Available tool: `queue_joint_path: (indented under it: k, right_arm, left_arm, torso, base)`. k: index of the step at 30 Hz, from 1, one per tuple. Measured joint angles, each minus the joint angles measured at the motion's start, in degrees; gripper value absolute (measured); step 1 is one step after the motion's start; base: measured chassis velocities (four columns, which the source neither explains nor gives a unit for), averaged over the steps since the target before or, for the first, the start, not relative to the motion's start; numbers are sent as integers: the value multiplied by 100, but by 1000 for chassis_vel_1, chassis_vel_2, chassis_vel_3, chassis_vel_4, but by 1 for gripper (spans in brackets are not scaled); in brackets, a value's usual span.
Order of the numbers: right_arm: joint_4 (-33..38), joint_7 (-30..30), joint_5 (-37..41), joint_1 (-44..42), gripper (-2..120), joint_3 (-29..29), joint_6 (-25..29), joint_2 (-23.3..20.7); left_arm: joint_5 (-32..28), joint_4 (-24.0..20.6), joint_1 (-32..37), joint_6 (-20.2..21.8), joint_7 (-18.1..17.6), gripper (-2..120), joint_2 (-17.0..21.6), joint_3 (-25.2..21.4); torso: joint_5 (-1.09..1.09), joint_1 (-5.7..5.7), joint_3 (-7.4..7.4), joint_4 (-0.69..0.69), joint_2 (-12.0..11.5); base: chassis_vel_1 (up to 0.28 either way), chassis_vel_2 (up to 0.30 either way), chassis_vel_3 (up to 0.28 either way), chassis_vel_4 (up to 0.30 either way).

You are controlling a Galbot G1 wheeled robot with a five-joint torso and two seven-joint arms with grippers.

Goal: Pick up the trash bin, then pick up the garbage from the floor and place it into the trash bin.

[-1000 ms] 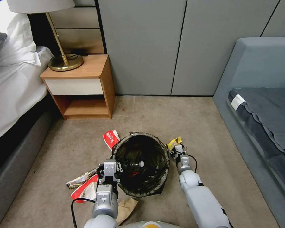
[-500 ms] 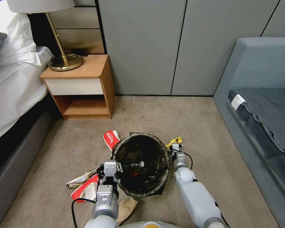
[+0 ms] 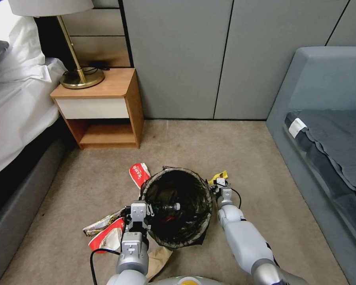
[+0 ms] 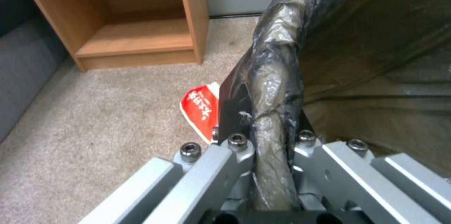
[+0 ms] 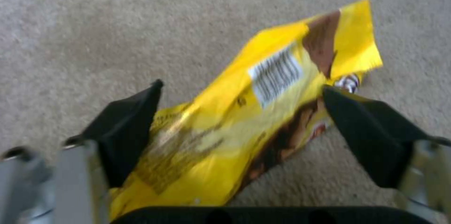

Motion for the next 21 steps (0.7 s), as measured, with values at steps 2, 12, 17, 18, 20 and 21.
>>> queue_joint_path:
  k: [2, 12, 17, 18, 20, 21]
  right_arm:
    - [0, -6, 10, -29, 70, 3, 8, -23]
    - [-17, -10, 25, -125, 37, 16, 45, -57]
    - [-47, -12, 24, -133, 18, 16, 84, -78]
    - [-46, -12, 24, -134, 12, 17, 87, -84]
    - [-46, -12, 24, -135, 9, 18, 90, -90]
    - [-45, -12, 24, -137, 2, 18, 91, -96]
  left_arm:
    - [3, 5, 0, -2, 0, 0, 0, 5]
    - [6, 7, 0, -5, 0, 0, 12, 20]
    - [6, 4, 1, -5, 0, 0, 19, 23]
    - [6, 4, 1, -5, 0, 0, 21, 24]
    - [6, 4, 1, -5, 0, 0, 22, 26]
    - [6, 4, 1, -5, 0, 0, 23, 28]
  torso:
    - [-1, 0, 0, 0, 0]
    - [0, 0, 0, 0, 0]
    - [0, 0, 0, 0, 0]
    - [0, 0, 0, 0, 0]
    - [0, 0, 0, 0, 0]
    - [0, 0, 0, 0, 0]
  base:
    - [0, 0, 0, 0]
    - [0, 0, 0, 0]
    - [0, 0, 0, 0]
    - [0, 0, 0, 0]
    - [0, 0, 0, 0]
    - [0, 0, 0, 0]
